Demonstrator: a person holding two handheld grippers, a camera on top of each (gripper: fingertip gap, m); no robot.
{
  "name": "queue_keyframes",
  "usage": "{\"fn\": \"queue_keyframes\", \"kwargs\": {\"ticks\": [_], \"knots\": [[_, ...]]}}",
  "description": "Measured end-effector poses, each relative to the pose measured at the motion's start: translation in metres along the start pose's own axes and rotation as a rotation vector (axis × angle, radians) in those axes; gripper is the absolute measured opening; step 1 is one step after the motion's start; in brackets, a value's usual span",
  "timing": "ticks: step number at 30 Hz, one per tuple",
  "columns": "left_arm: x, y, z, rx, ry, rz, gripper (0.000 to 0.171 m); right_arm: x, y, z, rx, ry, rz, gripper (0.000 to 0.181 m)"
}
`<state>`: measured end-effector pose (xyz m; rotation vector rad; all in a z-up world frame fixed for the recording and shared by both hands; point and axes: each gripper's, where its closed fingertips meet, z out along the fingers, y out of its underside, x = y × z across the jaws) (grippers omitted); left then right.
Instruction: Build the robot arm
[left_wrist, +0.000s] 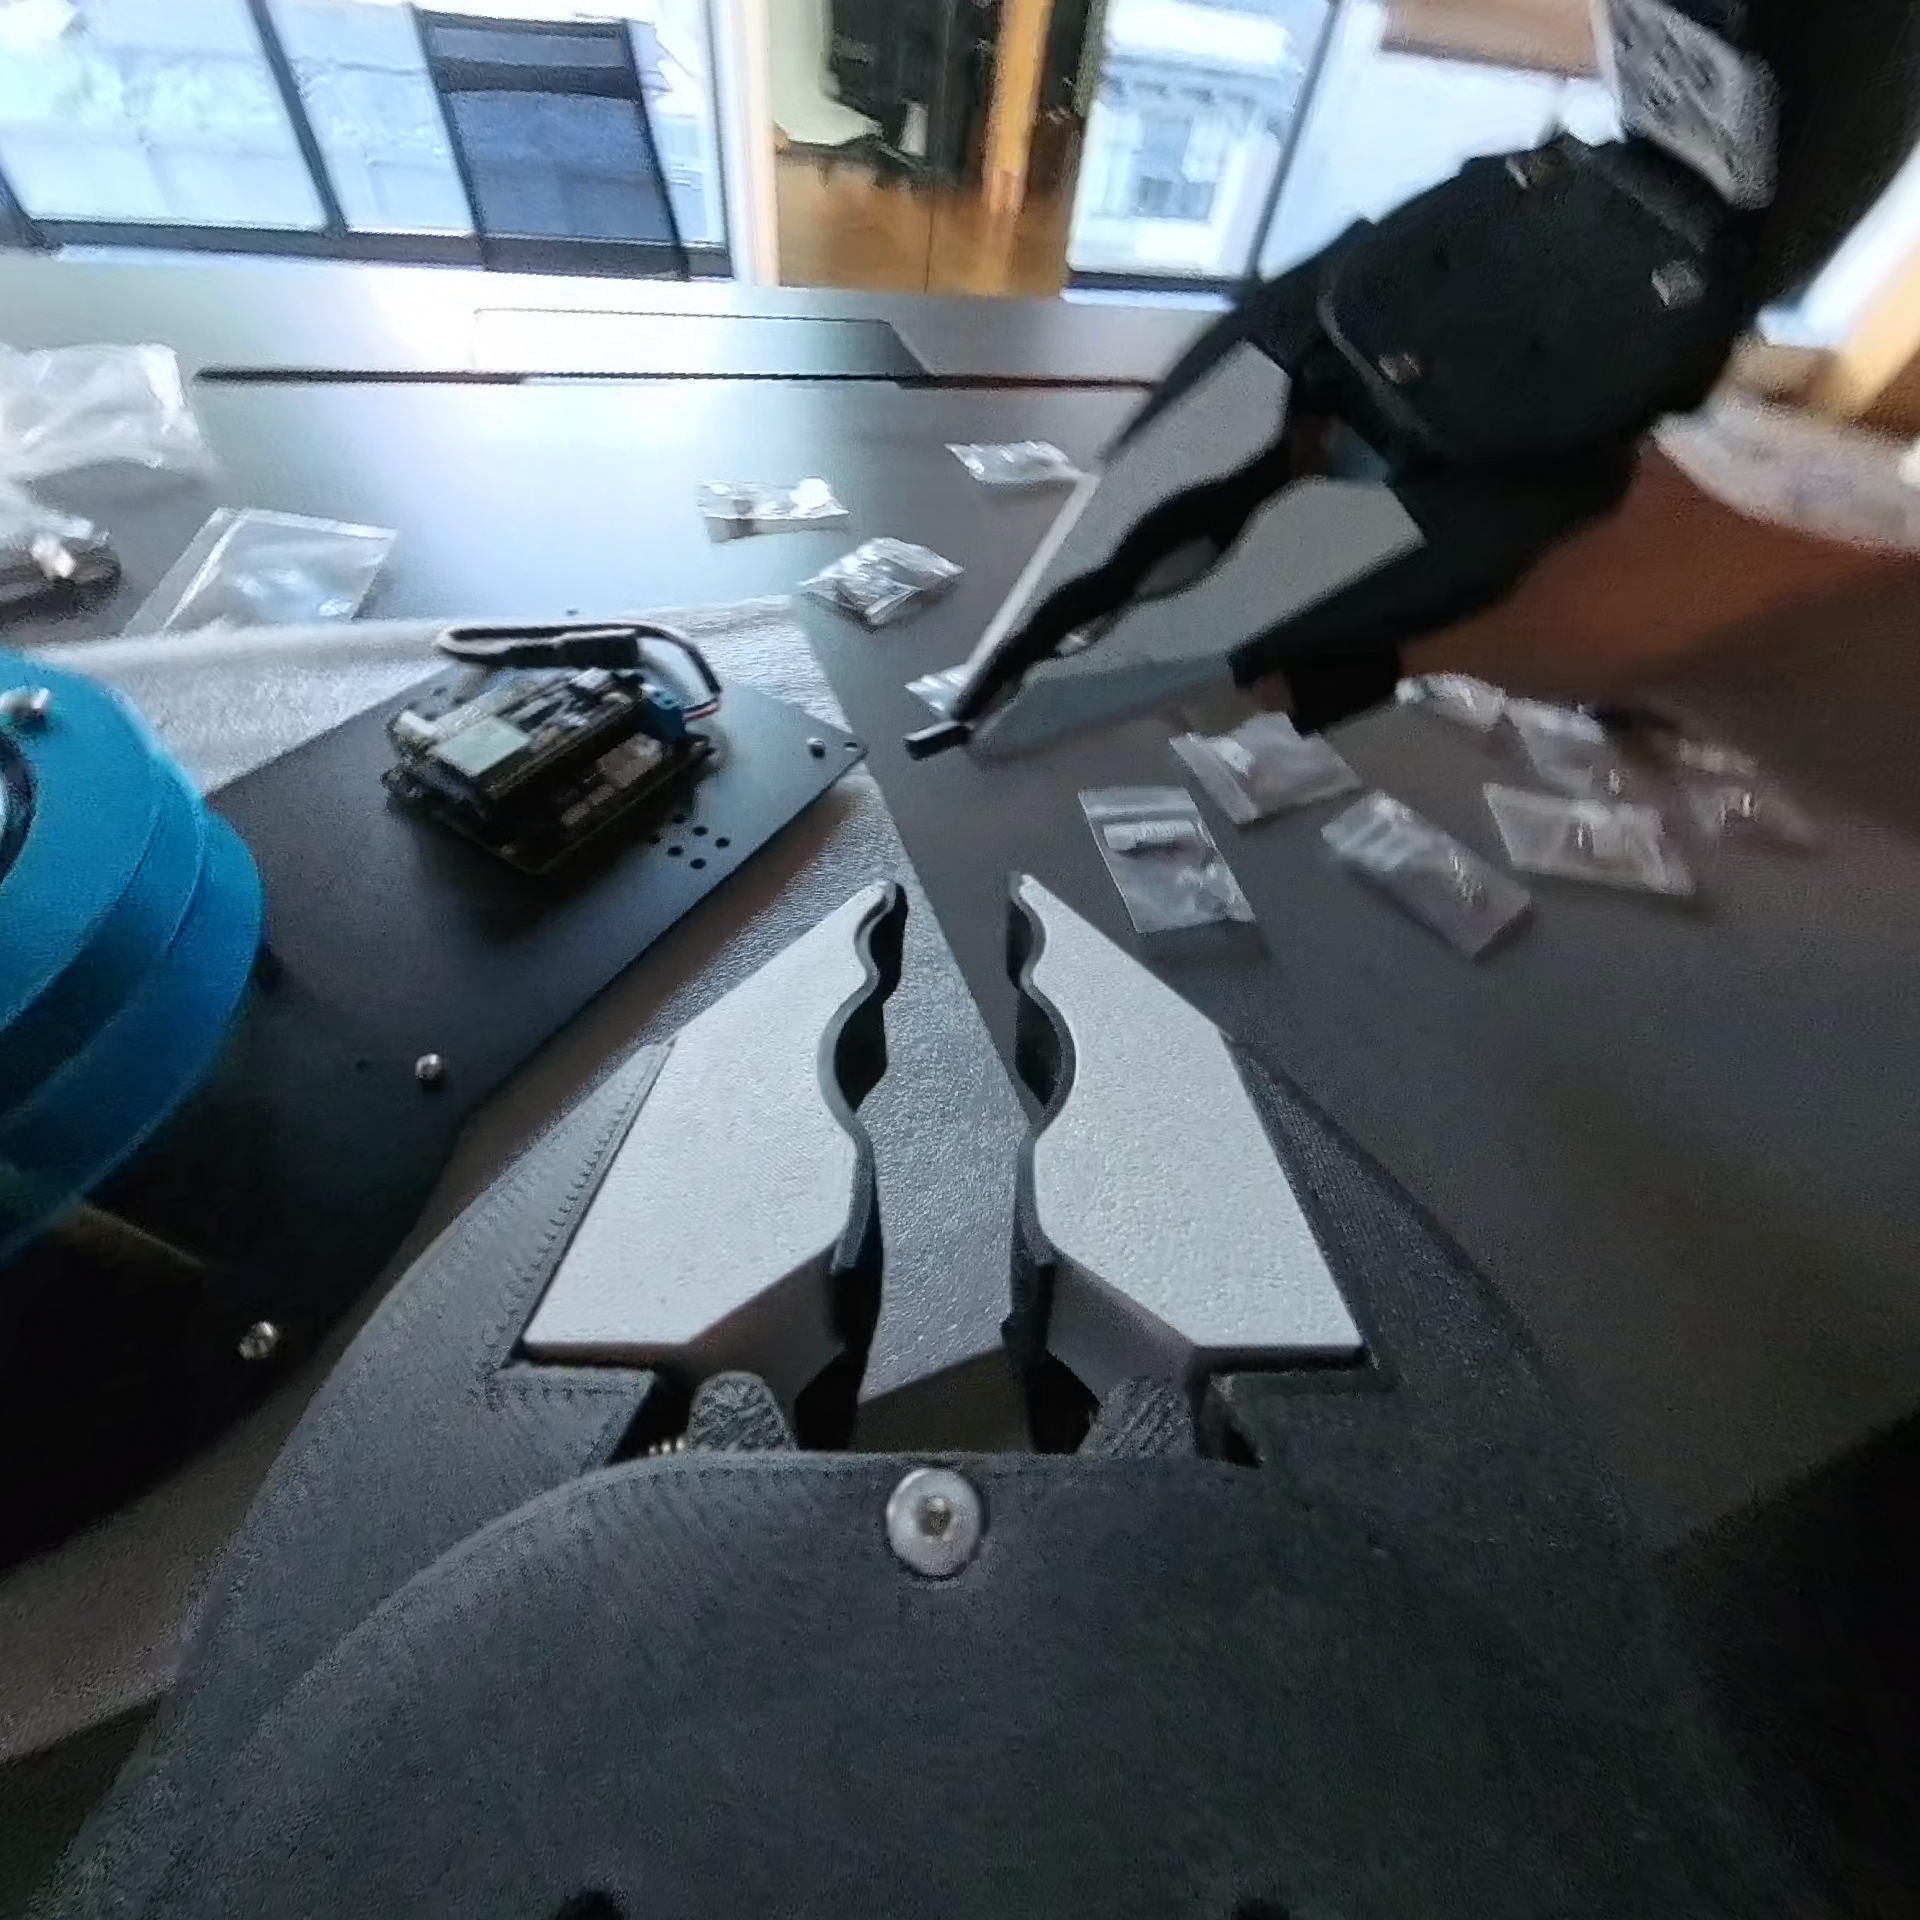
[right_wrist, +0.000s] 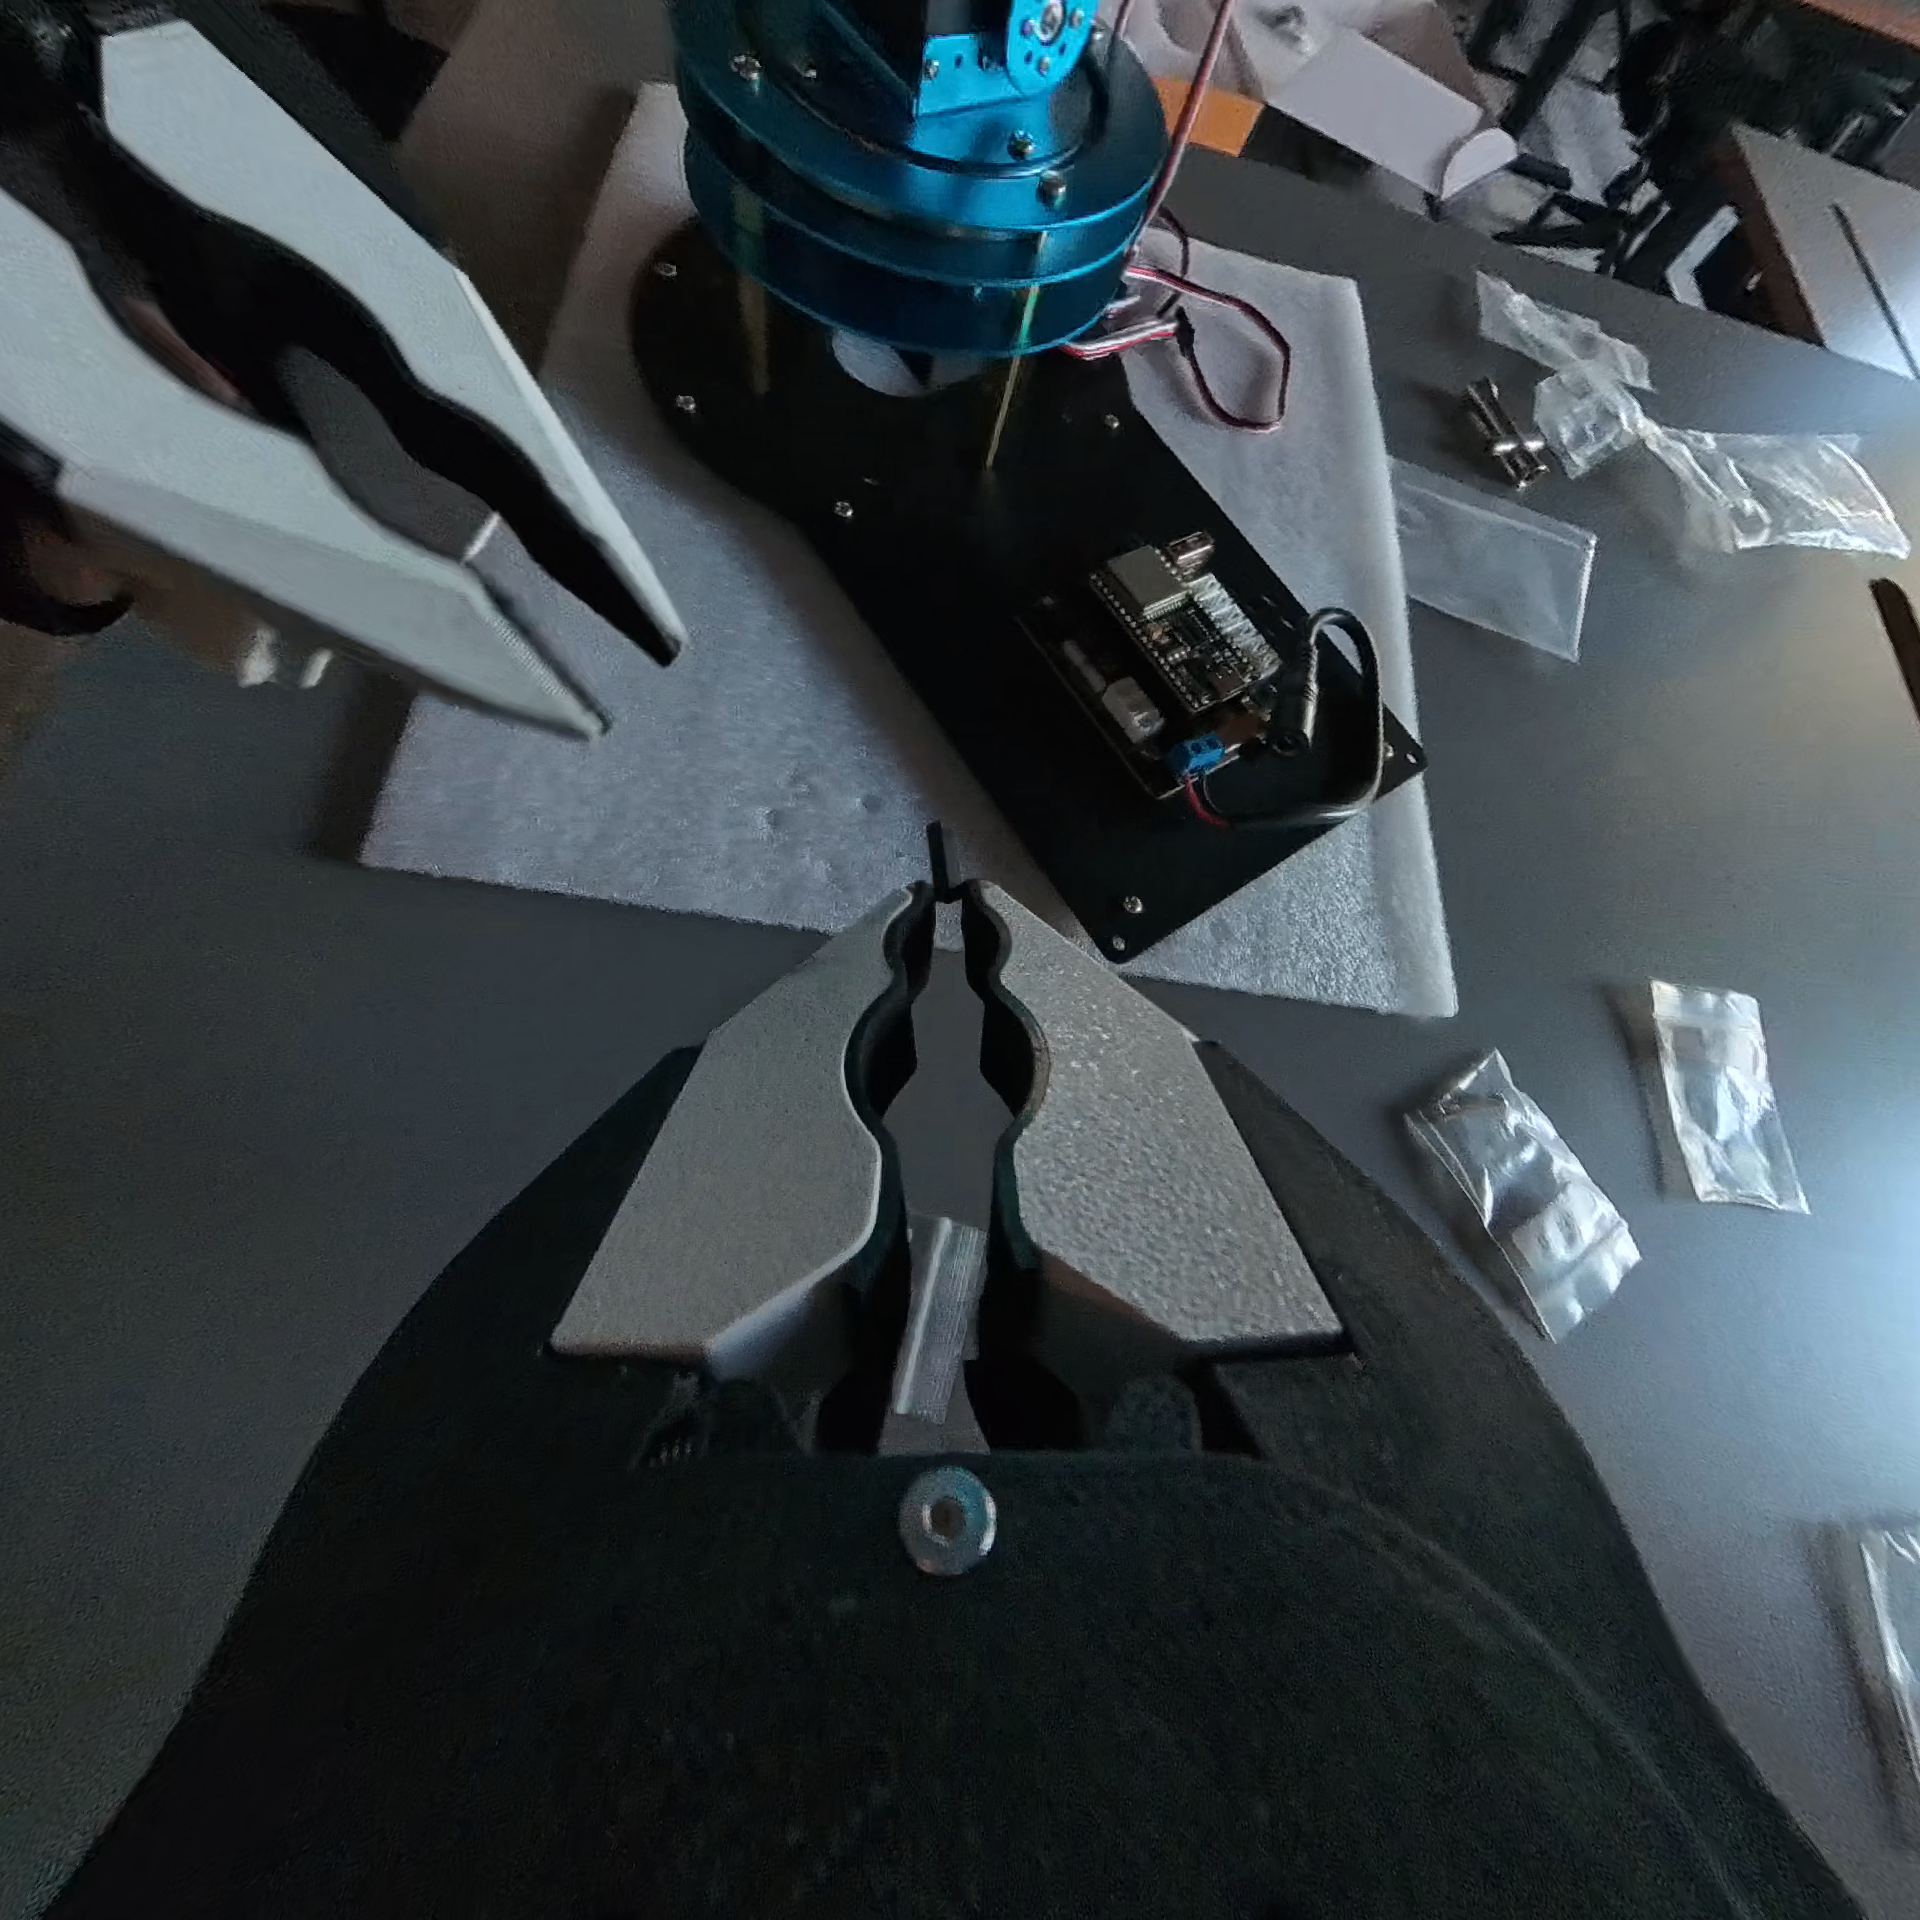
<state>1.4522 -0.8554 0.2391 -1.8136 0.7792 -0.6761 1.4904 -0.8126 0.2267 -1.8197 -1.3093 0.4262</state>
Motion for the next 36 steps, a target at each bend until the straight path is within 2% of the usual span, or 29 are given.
{"fn": "queue_keyframes", "kwargs": {"ticks": [2,4,9,12,17,18,21,24,25,27,30,31,34,36], "knots": [[0.005,0.005,0.001,-0.049,0.03,0.154,0.024,-0.004,0.0,0.004,-0.006,-0.062,-0.007,0.004],[-0.004,0.004,0.003,-0.081,-0.034,0.344,0.032,-0.009,0.002,0.011,-0.029,-0.138,0.034,0.004],[-0.022,0.009,0.017,-0.21,-0.097,0.76,0.031,-0.024,-0.008,0.02,-0.063,-0.328,0.186,0.004],[-0.025,0.012,0.026,-0.252,-0.088,0.891,0.024,-0.026,-0.009,0.023,-0.111,-0.384,0.255,0.004],[-0.028,0.022,0.039,-0.328,-0.08,1.009,0.018,-0.033,-0.011,0.025,-0.155,-0.451,0.322,0.004],[-0.028,0.024,0.041,-0.338,-0.074,1.021,0.004,-0.032,-0.008,0.026,-0.173,-0.443,0.32,0.004],[-0.029,0.026,0.045,-0.341,-0.088,1.0,0.003,-0.029,-0.006,0.027,-0.191,-0.425,0.337,0.004],[-0.028,0.025,0.046,-0.317,-0.101,0.914,0.003,-0.027,-0.007,0.026,-0.172,-0.427,0.335,0.004],[-0.028,0.022,0.045,-0.293,-0.105,0.858,0.003,-0.025,-0.012,0.025,-0.135,-0.434,0.338,0.007],[-0.027,0.015,0.04,-0.228,-0.109,0.699,0.003,-0.021,-0.035,0.016,0.032,-0.442,0.32,0.025],[-0.02,-0.006,0.029,-0.06,-0.1,0.428,0.003,-0.006,-0.073,-0.01,0.376,-0.374,0.279,0.024],[-0.018,-0.014,0.025,-0.001,-0.098,0.356,0.003,-0.005,-0.079,-0.016,0.436,-0.379,0.301,0.022],[-0.015,-0.034,0.013,0.141,-0.097,0.243,0.003,-0.014,-0.076,-0.014,0.442,-0.484,0.368,0.022],[-0.012,-0.04,0.009,0.182,-0.101,0.244,0.002,-0.019,-0.075,-0.011,0.449,-0.522,0.375,0.021]]}}
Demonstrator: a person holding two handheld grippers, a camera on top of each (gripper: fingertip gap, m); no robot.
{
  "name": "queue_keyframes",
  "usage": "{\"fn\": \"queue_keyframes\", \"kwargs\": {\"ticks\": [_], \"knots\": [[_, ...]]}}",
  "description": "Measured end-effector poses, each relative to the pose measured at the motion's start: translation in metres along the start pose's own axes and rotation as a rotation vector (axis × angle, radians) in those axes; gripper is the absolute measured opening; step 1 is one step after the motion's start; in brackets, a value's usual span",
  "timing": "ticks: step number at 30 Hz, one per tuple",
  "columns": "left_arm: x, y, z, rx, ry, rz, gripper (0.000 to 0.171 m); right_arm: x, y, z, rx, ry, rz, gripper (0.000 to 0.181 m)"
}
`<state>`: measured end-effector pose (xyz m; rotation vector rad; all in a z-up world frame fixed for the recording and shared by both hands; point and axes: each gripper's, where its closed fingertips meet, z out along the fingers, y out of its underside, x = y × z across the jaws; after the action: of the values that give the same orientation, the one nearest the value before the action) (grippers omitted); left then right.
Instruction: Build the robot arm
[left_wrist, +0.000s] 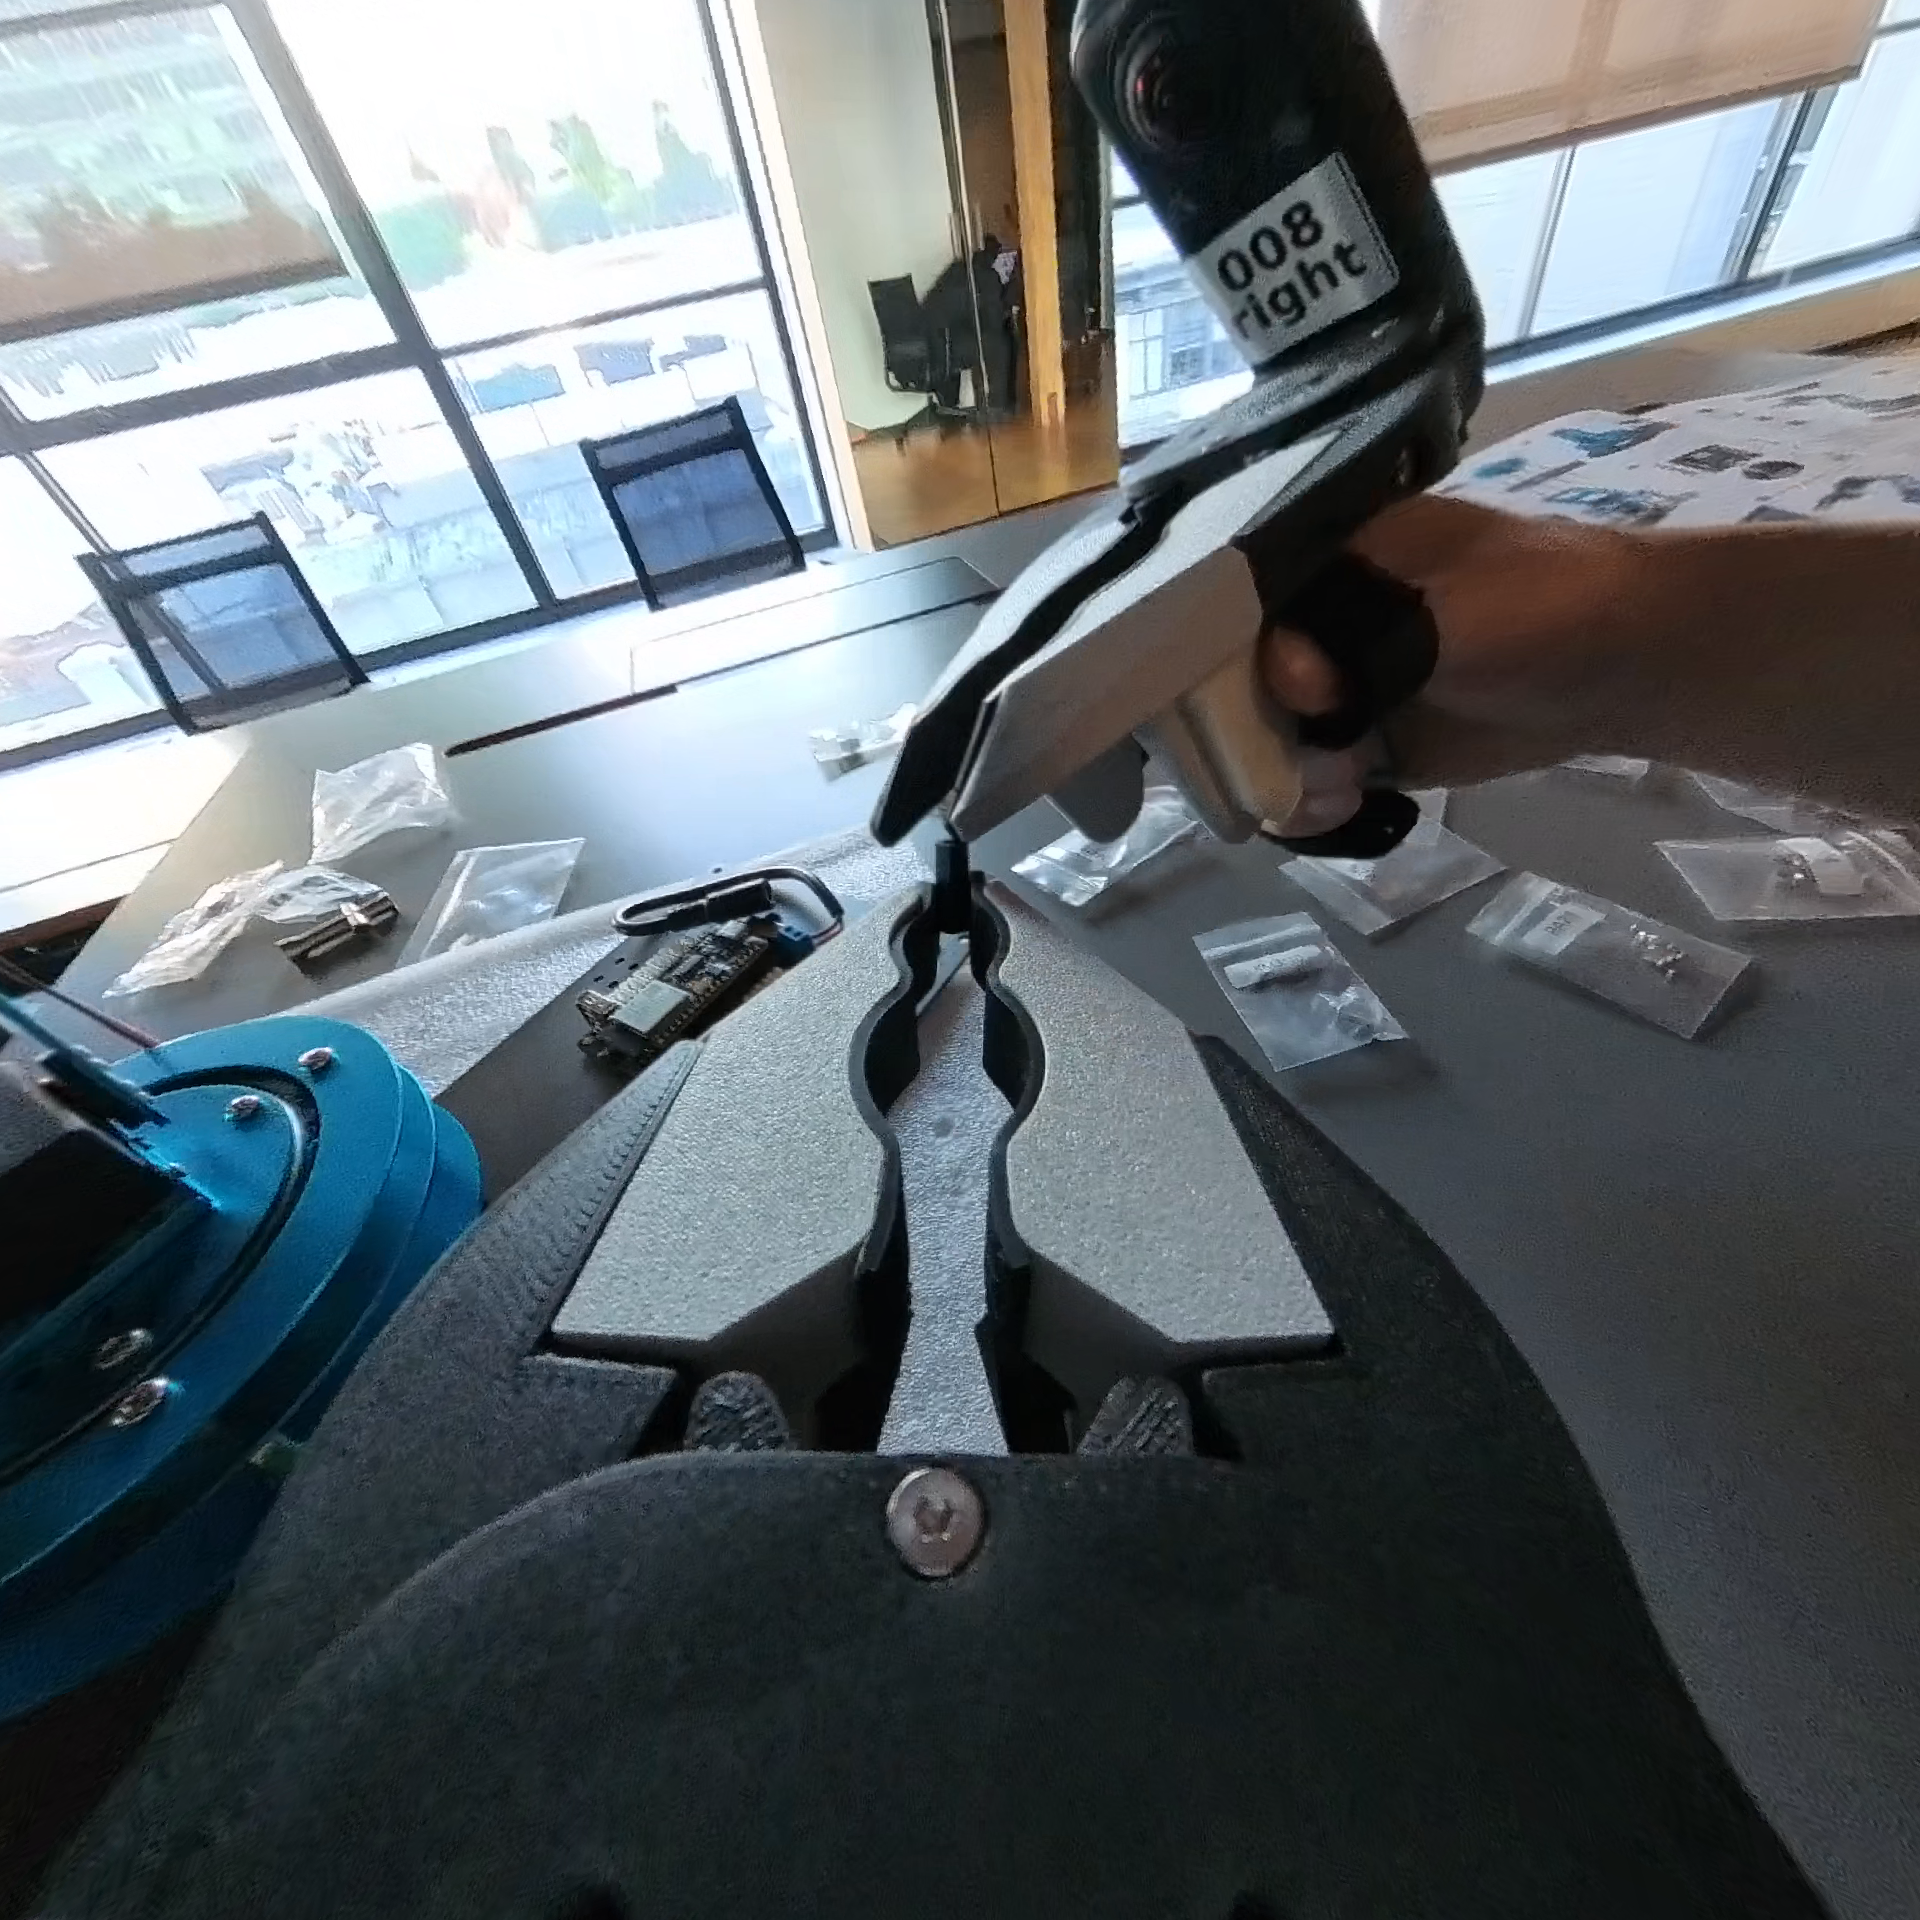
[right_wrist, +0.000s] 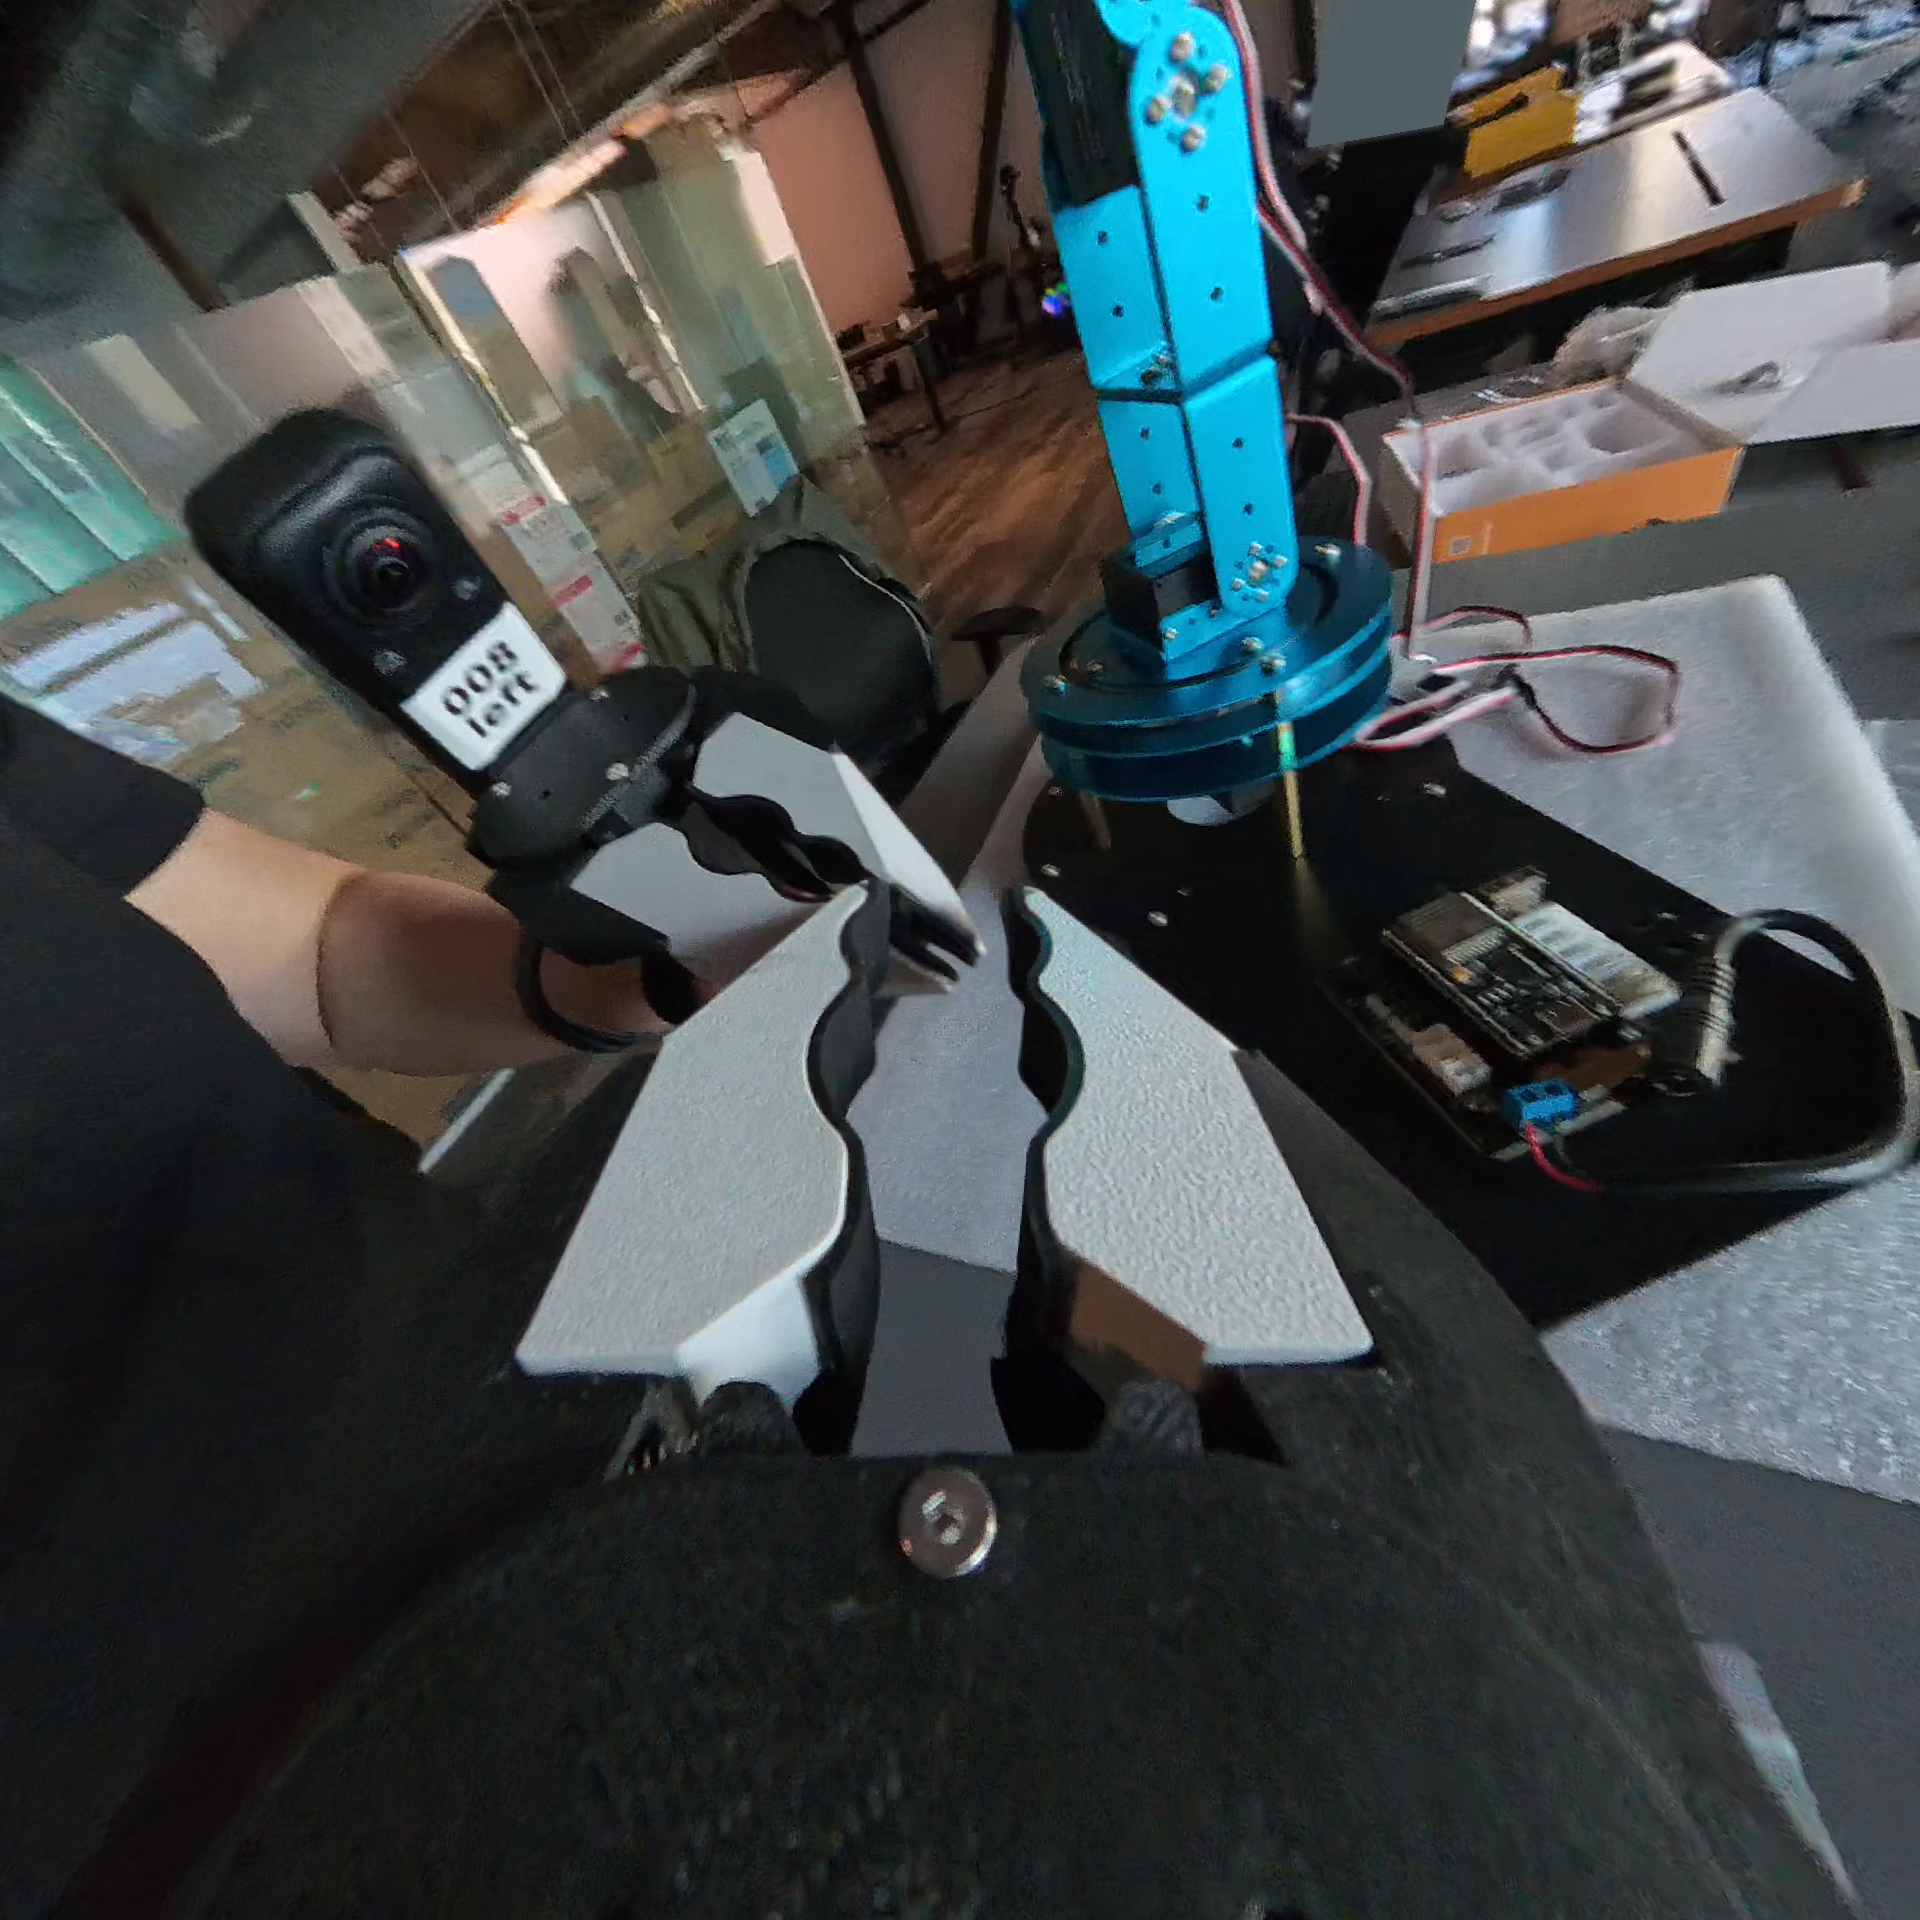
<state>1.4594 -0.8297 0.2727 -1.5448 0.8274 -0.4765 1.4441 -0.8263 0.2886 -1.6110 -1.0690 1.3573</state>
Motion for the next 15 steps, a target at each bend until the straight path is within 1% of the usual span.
{"fn": "queue_keyframes", "kwargs": {"ticks": [2,6,10,15], "knots": [[0.001,0.001,0.0,-0.007,-0.011,0.026,0.003,-0.008,-0.002,0.002,0.019,-0.049,0.011,0.011],[-0.001,0.007,0.001,-0.033,-0.03,0.061,0.003,-0.008,0.003,0.004,-0.015,-0.059,0.031,0.011],[-0.004,0.01,0.003,-0.041,-0.038,0.044,0.003,-0.003,0.011,0.006,-0.086,0.003,-0.013,0.01],[-0.003,0.016,0.006,-0.063,-0.028,0.045,0.003,0.0,0.014,0.008,-0.125,0.056,-0.056,0.004]]}}
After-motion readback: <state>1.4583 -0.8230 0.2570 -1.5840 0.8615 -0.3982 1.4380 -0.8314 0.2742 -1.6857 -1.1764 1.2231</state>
